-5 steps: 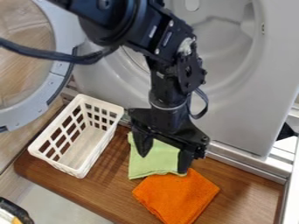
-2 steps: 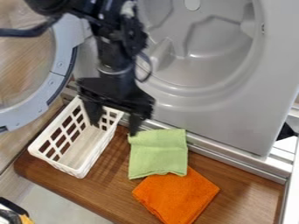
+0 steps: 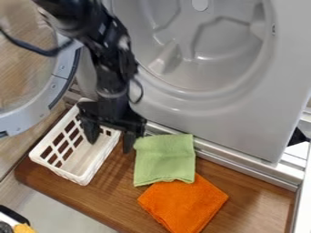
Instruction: Put the white tray in other side
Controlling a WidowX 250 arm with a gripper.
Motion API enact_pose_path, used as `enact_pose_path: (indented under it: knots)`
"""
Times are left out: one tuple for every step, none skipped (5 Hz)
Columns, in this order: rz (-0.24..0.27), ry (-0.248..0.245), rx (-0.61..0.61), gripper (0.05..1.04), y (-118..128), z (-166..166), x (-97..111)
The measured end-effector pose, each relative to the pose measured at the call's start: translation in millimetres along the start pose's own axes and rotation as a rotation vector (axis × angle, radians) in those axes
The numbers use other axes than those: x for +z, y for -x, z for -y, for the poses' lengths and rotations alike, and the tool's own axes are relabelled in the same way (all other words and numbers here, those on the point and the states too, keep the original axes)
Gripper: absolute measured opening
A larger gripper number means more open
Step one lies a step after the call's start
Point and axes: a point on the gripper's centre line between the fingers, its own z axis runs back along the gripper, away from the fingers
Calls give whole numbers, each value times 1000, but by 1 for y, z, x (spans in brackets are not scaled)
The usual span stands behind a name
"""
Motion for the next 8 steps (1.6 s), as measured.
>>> enact_pose_path:
  knots:
    - [-6,-47,-42,1001,-7,5,-18]
    - [6,-93,-51,1001,-12,2,-20]
    - [-12,-116,-42,996,-11,0,-28]
    - [-40,-129,-40,927,-9,-1,-41]
    - [-65,-119,-18,631,-8,-8,-49]
    - [-62,-101,-33,330,0,-7,-50]
    - [-10,-76,-37,146,8,-6,-34]
    - [26,-71,13,88,20,-7,-22]
